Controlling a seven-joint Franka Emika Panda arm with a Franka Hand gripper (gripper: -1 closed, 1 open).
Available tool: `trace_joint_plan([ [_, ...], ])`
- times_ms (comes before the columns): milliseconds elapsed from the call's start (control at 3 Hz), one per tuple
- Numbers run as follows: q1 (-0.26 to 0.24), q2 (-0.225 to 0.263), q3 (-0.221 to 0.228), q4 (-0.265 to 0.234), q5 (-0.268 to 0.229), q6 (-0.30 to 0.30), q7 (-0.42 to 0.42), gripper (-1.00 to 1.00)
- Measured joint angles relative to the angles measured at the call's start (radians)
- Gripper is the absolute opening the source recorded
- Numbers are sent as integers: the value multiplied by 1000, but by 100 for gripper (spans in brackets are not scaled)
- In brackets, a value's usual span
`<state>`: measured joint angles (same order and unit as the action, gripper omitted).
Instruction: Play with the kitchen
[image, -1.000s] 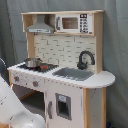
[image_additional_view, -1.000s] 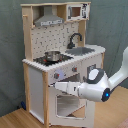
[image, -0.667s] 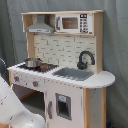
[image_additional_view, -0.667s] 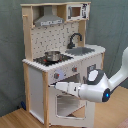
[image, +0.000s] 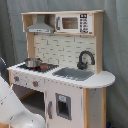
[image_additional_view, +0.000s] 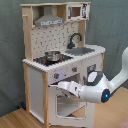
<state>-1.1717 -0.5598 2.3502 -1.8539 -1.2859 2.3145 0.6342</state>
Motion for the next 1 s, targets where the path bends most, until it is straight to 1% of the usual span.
trace_joint_plan([
  [333, 0, 4, -2, -26, 49, 0, 94, 100],
  [667, -1, 16, -15, -61, 89, 0, 193, 100],
  [1000, -4, 42, -25, -107, 124, 0, 271, 100],
])
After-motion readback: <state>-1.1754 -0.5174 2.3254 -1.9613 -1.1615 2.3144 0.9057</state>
